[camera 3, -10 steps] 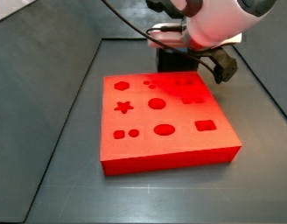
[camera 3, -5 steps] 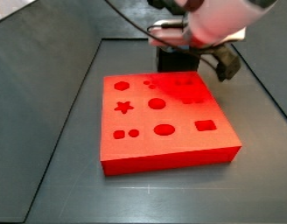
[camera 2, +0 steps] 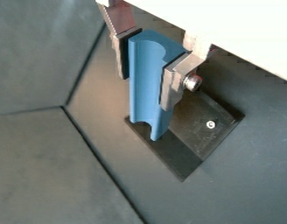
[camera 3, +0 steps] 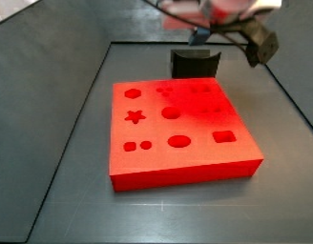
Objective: Pick up the arch object. Move up. Place the arch object on the fixture. Regrasp the arch object. Move to above the board. Insert the arch object.
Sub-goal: Move to above the board.
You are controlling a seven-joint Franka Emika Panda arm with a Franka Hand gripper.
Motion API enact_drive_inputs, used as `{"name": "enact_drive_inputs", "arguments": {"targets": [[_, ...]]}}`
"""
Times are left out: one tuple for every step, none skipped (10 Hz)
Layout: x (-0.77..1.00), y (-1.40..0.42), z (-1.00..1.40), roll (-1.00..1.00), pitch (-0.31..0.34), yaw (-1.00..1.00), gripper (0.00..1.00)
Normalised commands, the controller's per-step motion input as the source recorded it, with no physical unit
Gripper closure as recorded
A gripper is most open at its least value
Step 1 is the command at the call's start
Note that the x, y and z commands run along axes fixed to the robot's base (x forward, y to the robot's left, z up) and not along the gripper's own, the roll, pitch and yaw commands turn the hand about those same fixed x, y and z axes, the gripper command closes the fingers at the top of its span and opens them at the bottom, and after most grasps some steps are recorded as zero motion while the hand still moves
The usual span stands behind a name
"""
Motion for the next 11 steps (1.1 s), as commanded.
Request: {"name": "enact_drive_inputs", "arguments": {"targets": [[-0.08,-0.1,1.0,-0.13,0.0,-0.27,1.0],[-0.08,-0.09,1.0,-0.14,0.065,-0.22,1.0],[-0.08,-0.09,1.0,-0.14,0.087,-0.19,1.0],[-0.09,-0.08,1.0,-0.13,0.112,-0.13,1.0],[-0.09,-0.07,1.0,-0.11,0.125,-0.08,1.0],[-0.09,-0.06,1.0,-0.09,0.129,-0.03,1.0],[-0.09,-0.06,1.0,-0.09,0.13,-0.01,1.0],[-0.09,-0.05,1.0,-0.06,0.118,0.03,1.0],[-0.08,-0.05,1.0,-0.05,0.114,0.04,1.0],[-0.08,-0.05,1.0,-0.04,0.103,0.06,1.0],[-0.07,-0.04,1.0,-0.05,0.093,0.07,1.0]]}}
